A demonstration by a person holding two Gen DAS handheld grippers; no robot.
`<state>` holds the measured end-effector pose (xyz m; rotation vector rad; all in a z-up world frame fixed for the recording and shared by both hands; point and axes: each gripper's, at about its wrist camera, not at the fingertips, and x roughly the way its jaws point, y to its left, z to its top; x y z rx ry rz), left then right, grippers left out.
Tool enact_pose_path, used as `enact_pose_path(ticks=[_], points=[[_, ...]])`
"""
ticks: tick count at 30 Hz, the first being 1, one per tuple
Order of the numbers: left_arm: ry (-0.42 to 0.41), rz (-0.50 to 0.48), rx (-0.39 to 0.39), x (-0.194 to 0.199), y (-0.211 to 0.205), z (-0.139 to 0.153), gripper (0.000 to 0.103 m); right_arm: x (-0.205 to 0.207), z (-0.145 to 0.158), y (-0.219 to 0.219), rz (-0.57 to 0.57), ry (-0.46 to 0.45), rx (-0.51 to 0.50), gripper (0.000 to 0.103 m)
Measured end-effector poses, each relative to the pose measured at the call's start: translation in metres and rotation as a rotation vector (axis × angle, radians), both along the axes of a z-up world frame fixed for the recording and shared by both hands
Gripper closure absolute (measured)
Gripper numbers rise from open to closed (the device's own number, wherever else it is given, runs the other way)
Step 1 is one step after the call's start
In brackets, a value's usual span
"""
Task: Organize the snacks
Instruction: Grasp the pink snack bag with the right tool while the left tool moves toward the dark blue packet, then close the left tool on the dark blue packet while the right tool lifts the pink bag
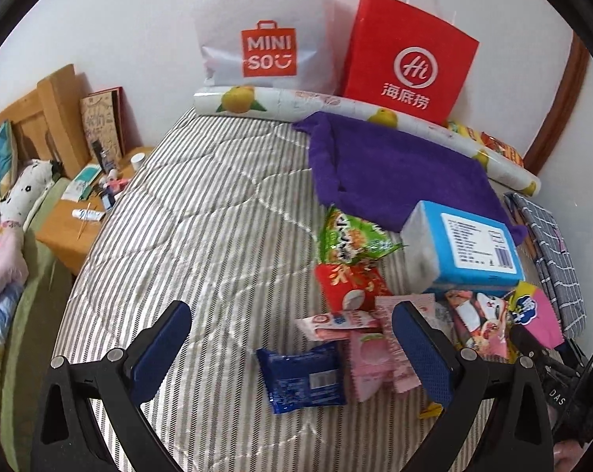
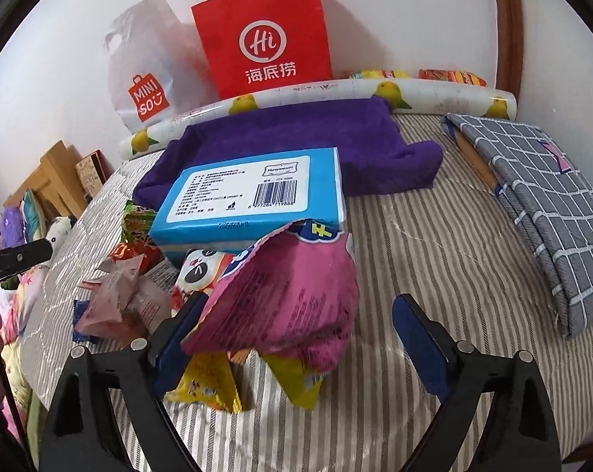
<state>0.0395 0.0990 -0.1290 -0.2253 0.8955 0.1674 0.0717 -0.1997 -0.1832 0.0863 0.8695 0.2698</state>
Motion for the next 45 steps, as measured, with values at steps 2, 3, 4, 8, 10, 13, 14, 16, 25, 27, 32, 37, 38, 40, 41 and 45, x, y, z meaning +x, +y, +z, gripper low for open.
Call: enact_pose_path(ticks=[2,3,4,8,10,13,14,16,25,27,32,37,38,40,41,45], points=[[0.006,0.004,-0.002,-0.001,0.003,-0.003,0.001,0.002,-0.002,0.002,0.007,0.002,-0.007,0.021],[0.009,0.004,-0.004,-0.002,0.003,-0.004,0.001,0.003,-0.004,0.003,0.014,0.008,-0.005,0.026],[0.012,0.005,-0.009,-0.002,0.005,-0.006,0.001,0.003,-0.005,0.003,0.023,0.013,0.005,0.029],[0.011,0.01,-0.041,-0.004,0.011,-0.009,0.001,-0.001,-0.002,0.004,0.018,-0.011,-0.004,0.03],[0.01,0.007,-0.054,-0.006,0.012,-0.009,0.001,-0.005,0.003,0.005,0.019,-0.025,-0.016,0.031],[0.003,-0.003,-0.059,-0.011,0.013,-0.008,0.001,-0.01,0.011,0.004,0.01,-0.051,-0.033,0.031],[0.004,-0.005,-0.059,-0.012,0.014,-0.009,0.001,-0.012,0.014,0.002,0.007,-0.056,-0.033,0.031],[0.011,-0.003,-0.059,-0.016,0.015,-0.012,0.001,-0.015,0.019,-0.001,-0.001,-0.066,-0.029,0.031],[0.101,-0.02,-0.03,-0.02,0.012,-0.045,0.008,-0.027,0.025,-0.019,-0.044,-0.074,-0.021,0.031],[0.111,-0.032,-0.031,-0.019,0.008,-0.051,0.009,-0.03,0.025,-0.024,-0.054,-0.078,-0.02,0.031],[0.146,-0.052,0.016,-0.012,-0.004,-0.065,0.013,-0.038,0.027,-0.034,-0.073,-0.093,-0.032,0.031],[0.142,-0.074,0.037,-0.008,-0.014,-0.071,0.018,-0.04,0.031,-0.04,-0.092,-0.107,-0.034,0.031],[0.138,-0.082,0.047,-0.008,-0.015,-0.071,0.021,-0.04,0.031,-0.041,-0.094,-0.109,-0.033,0.031],[0.139,-0.087,0.051,-0.01,-0.013,-0.07,0.022,-0.039,0.032,-0.042,-0.095,-0.112,-0.029,0.031],[0.142,-0.081,0.054,-0.011,-0.01,-0.069,0.022,-0.039,0.032,-0.042,-0.095,-0.112,-0.028,0.031],[0.155,-0.053,0.05,-0.013,0.007,-0.068,0.022,-0.037,0.031,-0.043,-0.095,-0.111,-0.022,0.031]])
